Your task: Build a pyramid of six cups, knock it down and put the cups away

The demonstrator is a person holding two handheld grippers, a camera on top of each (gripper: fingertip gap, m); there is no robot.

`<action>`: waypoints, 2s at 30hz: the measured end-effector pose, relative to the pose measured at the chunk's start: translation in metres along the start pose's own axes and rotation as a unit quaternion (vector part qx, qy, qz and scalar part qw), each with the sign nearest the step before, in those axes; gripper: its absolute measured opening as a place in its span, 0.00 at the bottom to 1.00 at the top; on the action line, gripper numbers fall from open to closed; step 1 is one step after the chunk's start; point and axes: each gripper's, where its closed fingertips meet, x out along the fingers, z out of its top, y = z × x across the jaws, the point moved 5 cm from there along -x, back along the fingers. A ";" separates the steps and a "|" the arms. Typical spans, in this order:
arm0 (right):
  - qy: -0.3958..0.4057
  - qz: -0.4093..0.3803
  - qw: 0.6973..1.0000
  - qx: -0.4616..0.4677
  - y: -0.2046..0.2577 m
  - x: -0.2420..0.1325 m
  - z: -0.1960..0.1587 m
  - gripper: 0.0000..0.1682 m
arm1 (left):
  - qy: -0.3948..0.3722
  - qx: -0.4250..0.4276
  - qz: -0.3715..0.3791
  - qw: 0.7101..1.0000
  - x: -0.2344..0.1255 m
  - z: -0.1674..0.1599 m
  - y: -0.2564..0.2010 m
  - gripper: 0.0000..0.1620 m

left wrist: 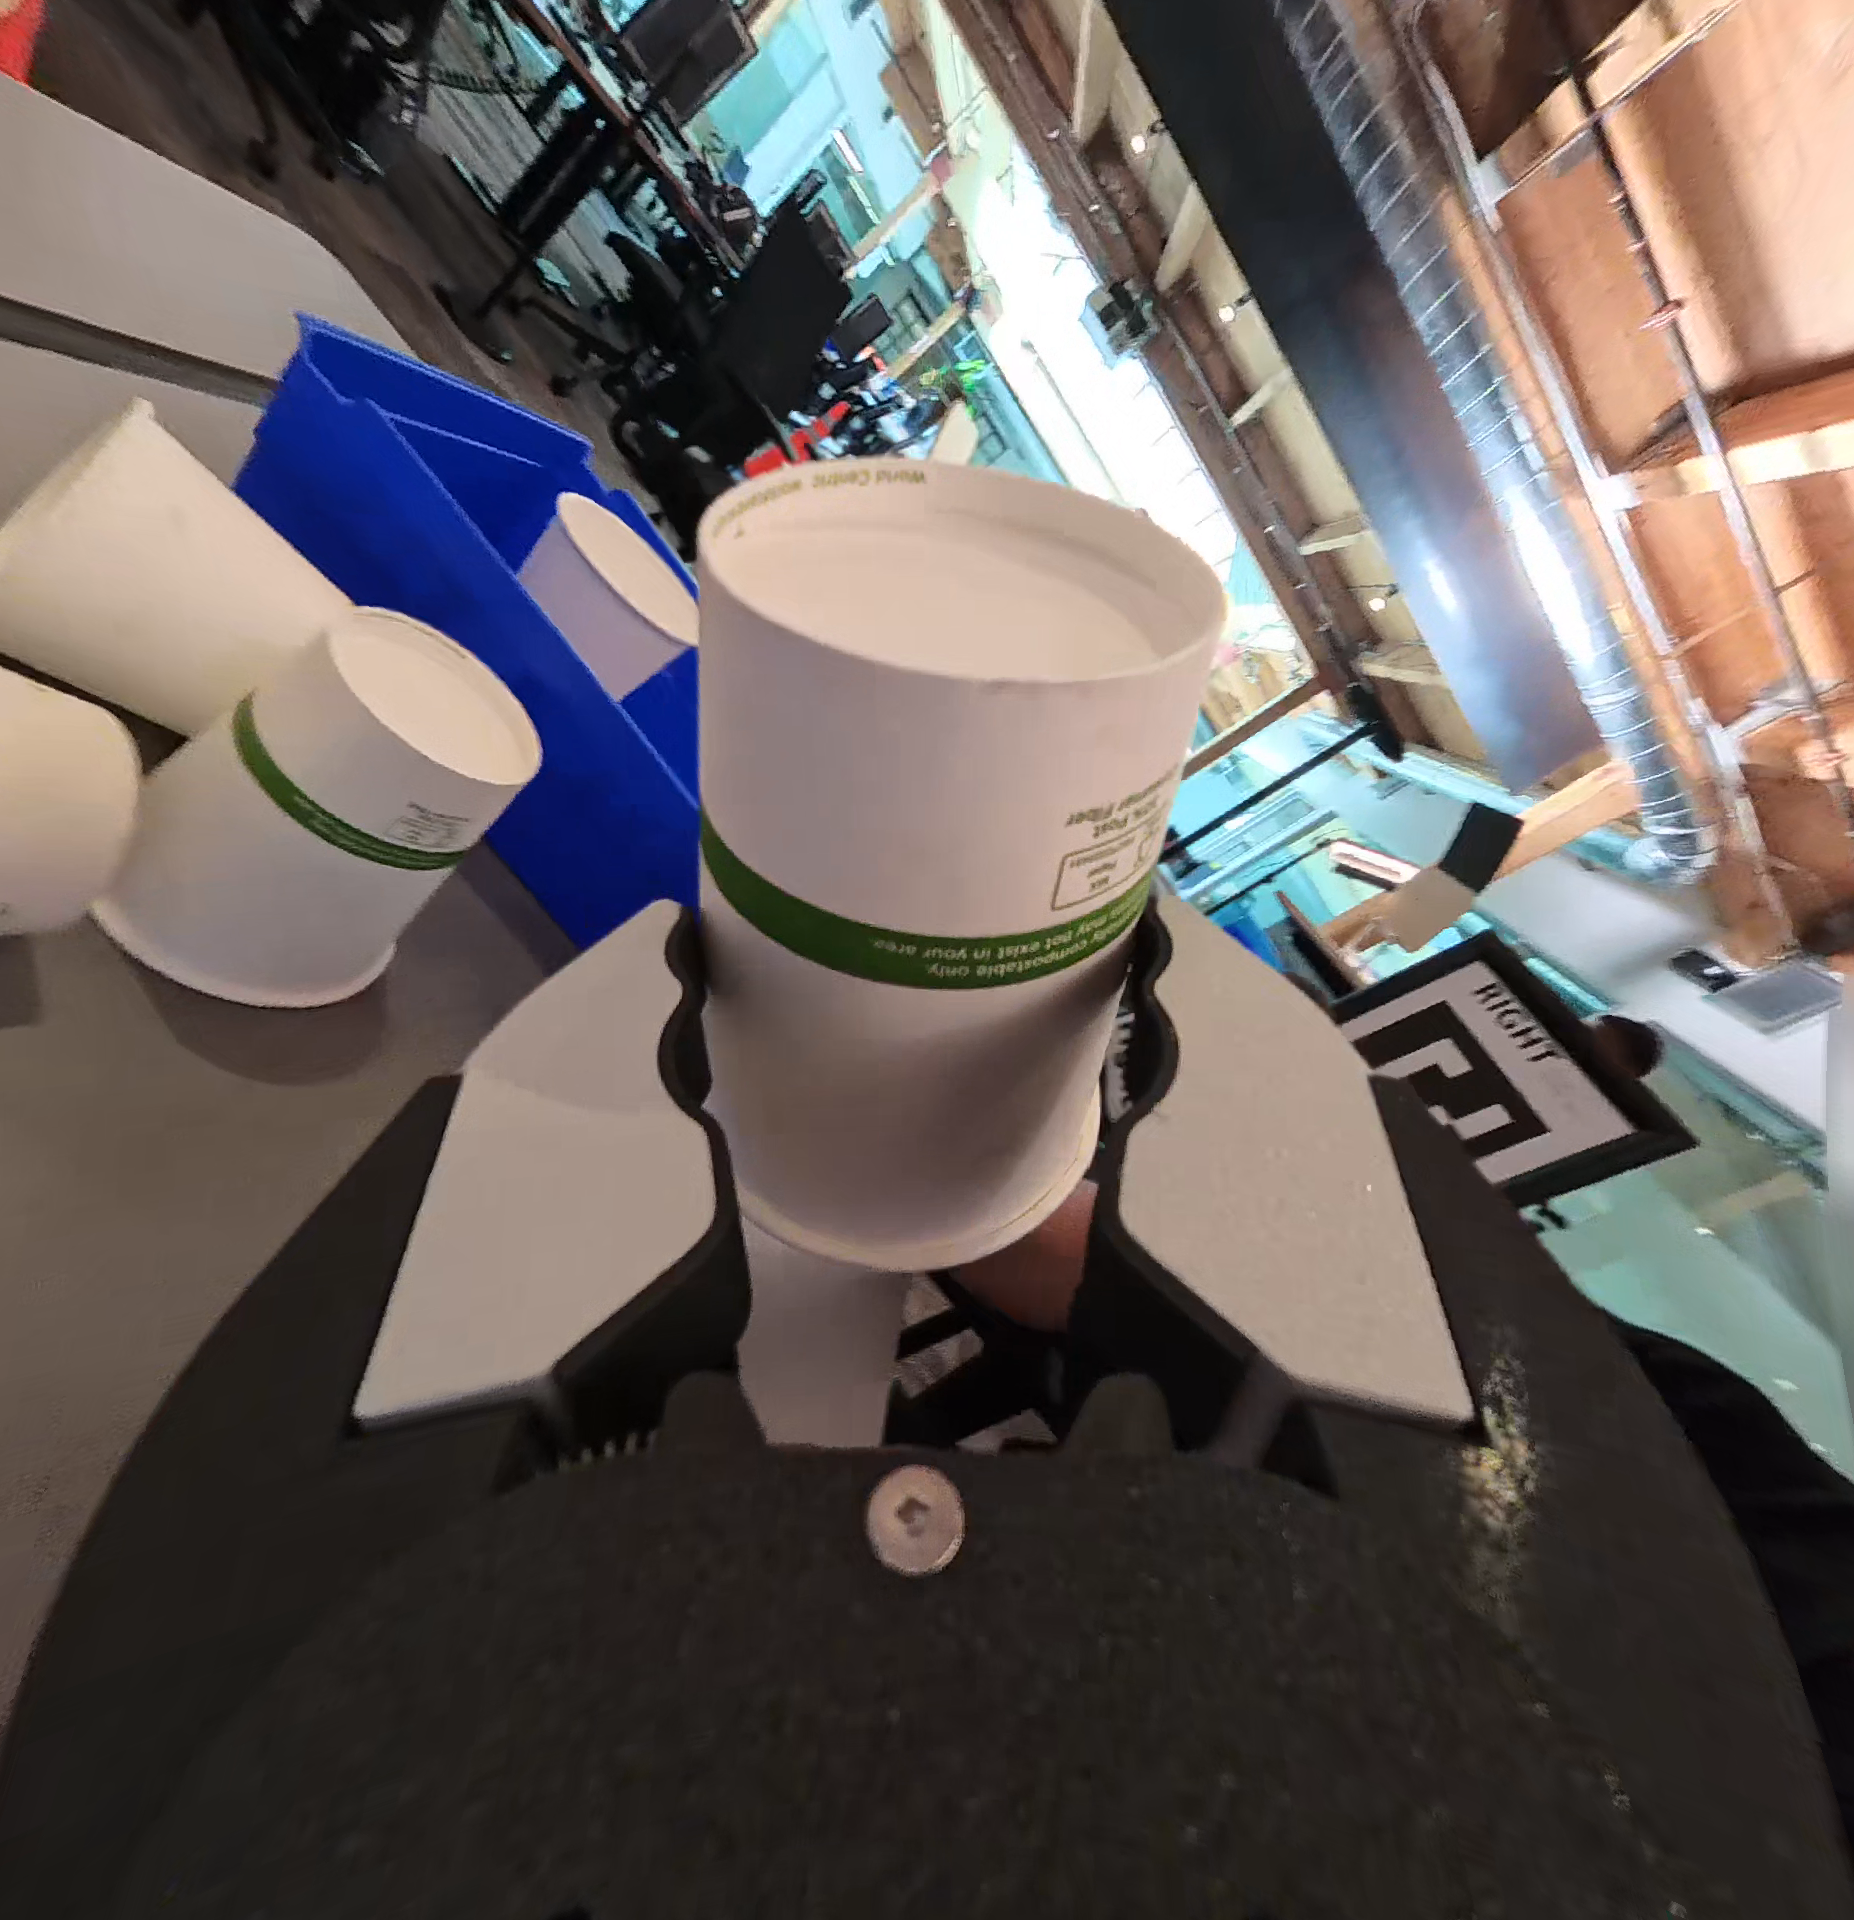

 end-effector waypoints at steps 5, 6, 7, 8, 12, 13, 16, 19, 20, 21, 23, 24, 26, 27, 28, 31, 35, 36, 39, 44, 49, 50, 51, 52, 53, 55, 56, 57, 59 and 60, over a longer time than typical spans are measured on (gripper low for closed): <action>-0.037 -0.024 0.999 0.012 -0.006 0.012 0.000 0.08 | -0.021 -0.020 -0.028 0.999 0.001 0.004 -0.003 0.48; -0.054 -0.026 0.998 0.012 -0.006 0.012 0.002 0.06 | -0.029 -0.023 -0.034 0.999 0.000 0.006 -0.003 0.48; -0.070 -0.027 0.997 0.012 -0.006 0.012 0.004 0.04 | -0.031 -0.026 -0.042 0.998 0.000 0.007 -0.004 0.48; -0.078 -0.017 0.997 0.013 -0.004 0.012 0.005 0.02 | -0.036 -0.028 -0.047 0.998 -0.001 0.009 -0.003 0.48; -0.079 0.003 0.996 0.039 -0.004 0.014 0.003 0.01 | -0.036 -0.023 -0.052 0.998 -0.004 0.009 0.000 0.48; -0.078 0.004 0.996 0.045 -0.006 0.014 0.003 0.01 | -0.037 -0.019 -0.047 0.998 -0.006 0.008 0.002 0.48; -0.075 0.017 0.996 0.048 -0.014 0.010 0.007 0.01 | -0.047 0.006 -0.027 0.999 -0.016 0.003 0.007 0.53; -0.068 0.015 0.997 0.032 -0.042 -0.003 0.022 0.01 | -0.061 0.058 0.012 0.996 -0.033 -0.011 0.012 0.58; -0.063 0.006 0.998 0.028 -0.059 -0.008 0.031 0.01 | -0.068 0.077 0.030 0.994 -0.039 -0.018 0.014 0.58; -0.055 0.006 0.998 0.029 -0.079 -0.012 0.041 0.01 | -0.073 0.095 0.049 0.992 -0.044 -0.027 0.016 0.58; 0.006 0.004 1.000 0.028 -0.128 -0.017 0.059 0.01 | -0.080 0.130 0.094 0.984 -0.051 -0.045 0.023 0.58; 0.046 0.001 0.998 0.030 -0.156 -0.019 0.067 0.01 | -0.079 0.149 0.117 0.979 -0.053 -0.054 0.026 0.58; 0.161 0.011 0.985 0.058 -0.208 -0.022 0.075 0.01 | -0.071 0.187 0.156 0.967 -0.054 -0.066 0.030 0.57; 0.227 0.013 0.971 0.079 -0.233 -0.024 0.075 0.01 | -0.067 0.205 0.170 0.962 -0.053 -0.069 0.031 0.55; 0.294 0.011 0.951 0.097 -0.256 -0.026 0.074 0.01 | -0.063 0.221 0.178 0.957 -0.052 -0.071 0.030 0.54; 0.455 0.023 0.881 0.128 -0.312 -0.028 0.063 0.01 | -0.042 0.259 0.193 0.945 -0.045 -0.074 0.028 0.52; 0.627 0.094 0.748 0.195 -0.335 -0.032 0.021 0.01 | -0.017 0.277 0.202 0.939 -0.038 -0.082 0.032 0.52; 0.658 0.097 0.720 0.197 -0.338 -0.033 0.009 0.01 | -0.011 0.272 0.201 0.941 -0.037 -0.083 0.033 0.52; 0.715 0.118 0.653 0.221 -0.335 -0.030 -0.028 0.01 | -0.004 0.257 0.186 0.948 -0.034 -0.087 0.032 0.52; 0.774 0.153 0.577 0.210 -0.320 -0.026 -0.081 0.01 | 0.009 0.269 0.185 0.945 -0.032 -0.091 0.028 0.52; 0.796 0.151 0.561 0.169 -0.310 -0.017 -0.122 0.01 | 0.024 0.288 0.187 0.939 -0.029 -0.094 0.027 0.51; 0.801 0.152 0.557 0.158 -0.309 -0.016 -0.129 0.02 | 0.027 0.286 0.184 0.940 -0.028 -0.095 0.028 0.51; 0.804 0.150 0.557 0.146 -0.308 -0.015 -0.135 0.03 | 0.030 0.282 0.181 0.942 -0.027 -0.096 0.029 0.51; 0.805 0.145 0.559 0.134 -0.308 -0.014 -0.140 0.04 | 0.033 0.277 0.178 0.944 -0.026 -0.097 0.029 0.51; 0.807 0.141 0.560 0.125 -0.307 -0.013 -0.144 0.06 | 0.034 0.274 0.175 0.945 -0.025 -0.098 0.030 0.51; 0.806 0.144 0.562 0.117 -0.304 -0.013 -0.148 0.08 | 0.040 0.270 0.172 0.947 -0.024 -0.100 0.032 0.51; 0.805 0.147 0.565 0.111 -0.303 -0.013 -0.148 0.09 | 0.042 0.271 0.173 0.946 -0.024 -0.100 0.033 0.51; 0.803 0.148 0.567 0.105 -0.303 -0.014 -0.147 0.10 | 0.042 0.272 0.175 0.945 -0.024 -0.100 0.034 0.51; 0.788 0.146 0.589 0.101 -0.306 -0.012 -0.137 0.11 | 0.047 0.272 0.177 0.945 -0.024 -0.101 0.036 0.51; 0.773 0.139 0.611 0.101 -0.308 -0.010 -0.127 0.12 | 0.045 0.272 0.178 0.945 -0.024 -0.101 0.036 0.51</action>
